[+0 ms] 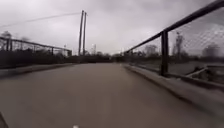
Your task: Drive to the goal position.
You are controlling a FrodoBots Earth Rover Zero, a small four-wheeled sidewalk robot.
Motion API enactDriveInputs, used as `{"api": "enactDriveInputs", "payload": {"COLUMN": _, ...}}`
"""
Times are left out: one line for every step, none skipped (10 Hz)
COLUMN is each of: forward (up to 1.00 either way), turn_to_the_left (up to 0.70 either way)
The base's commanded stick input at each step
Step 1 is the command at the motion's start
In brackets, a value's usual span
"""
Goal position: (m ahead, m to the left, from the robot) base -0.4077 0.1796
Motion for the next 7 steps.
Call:
{"api": "enactDriveInputs", "payload": {"forward": 1.00, "turn_to_the_left": 0.00}}
{"api": "enactDriveInputs", "payload": {"forward": 1.00, "turn_to_the_left": 0.00}}
{"api": "enactDriveInputs", "payload": {"forward": 1.00, "turn_to_the_left": 0.00}}
{"api": "enactDriveInputs", "payload": {"forward": 1.00, "turn_to_the_left": 0.00}}
{"api": "enactDriveInputs", "payload": {"forward": 1.00, "turn_to_the_left": 0.00}}
{"api": "enactDriveInputs", "payload": {"forward": 1.00, "turn_to_the_left": 0.00}}
{"api": "enactDriveInputs", "payload": {"forward": 1.00, "turn_to_the_left": 0.00}}
